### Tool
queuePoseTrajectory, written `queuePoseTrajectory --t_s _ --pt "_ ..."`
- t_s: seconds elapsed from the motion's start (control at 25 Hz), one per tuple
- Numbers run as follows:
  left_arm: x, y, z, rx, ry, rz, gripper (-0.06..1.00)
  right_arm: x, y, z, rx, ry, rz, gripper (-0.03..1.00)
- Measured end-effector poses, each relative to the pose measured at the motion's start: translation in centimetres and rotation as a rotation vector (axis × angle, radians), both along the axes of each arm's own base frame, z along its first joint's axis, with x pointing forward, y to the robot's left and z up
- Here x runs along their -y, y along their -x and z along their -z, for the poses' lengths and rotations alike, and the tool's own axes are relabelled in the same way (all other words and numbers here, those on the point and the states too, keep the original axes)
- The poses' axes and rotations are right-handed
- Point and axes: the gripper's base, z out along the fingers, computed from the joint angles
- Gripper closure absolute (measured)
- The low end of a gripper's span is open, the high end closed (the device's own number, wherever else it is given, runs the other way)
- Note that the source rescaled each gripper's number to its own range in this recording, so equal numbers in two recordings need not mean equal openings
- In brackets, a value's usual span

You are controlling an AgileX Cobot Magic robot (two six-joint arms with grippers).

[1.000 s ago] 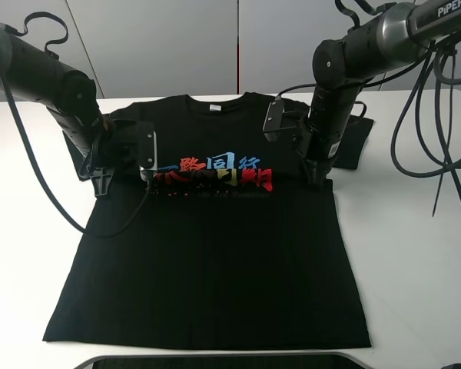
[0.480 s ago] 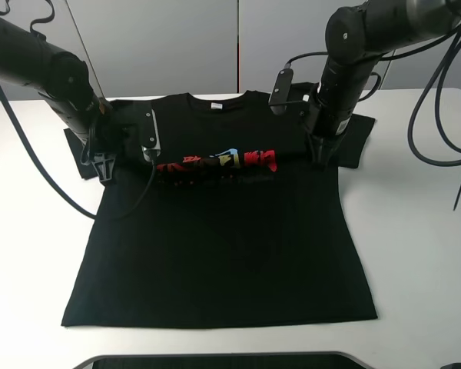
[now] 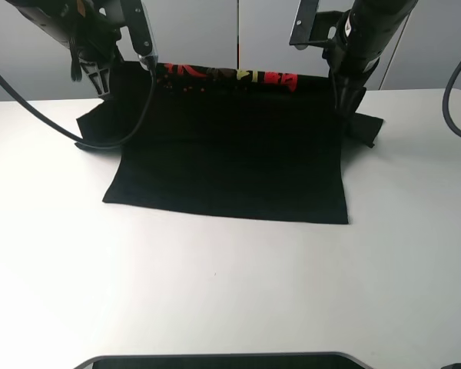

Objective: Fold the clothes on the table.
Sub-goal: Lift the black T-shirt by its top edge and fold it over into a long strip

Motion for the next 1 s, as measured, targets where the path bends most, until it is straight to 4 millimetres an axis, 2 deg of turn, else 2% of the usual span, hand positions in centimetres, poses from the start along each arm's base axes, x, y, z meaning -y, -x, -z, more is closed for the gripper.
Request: queuePoseTrajectory --t_s 0.28,0.48,0.64,1.0 --pt "0.6 -1.5 -4.3 0.136 0.029 0.008 0.94 -0.3 -2.5 -5.7 0.218 0.039 -0.024 0.97" --pt "0.9 -2.2 -7.3 0.230 0.062 0.012 0.94 -0.3 -3.3 -8.3 0.314 0.077 -0.042 0.97" --pt "1.0 -2.4 -8.3 0.259 0.069 0.014 0.94 -0.3 -3.3 -8.7 0.318 0.104 -0.070 0.97" --pt "0.6 -1.2 -6.9 0.072 -0.008 -0.040 0.94 -0.7 -2.1 -7.7 0.131 0.089 -0.157 0.97"
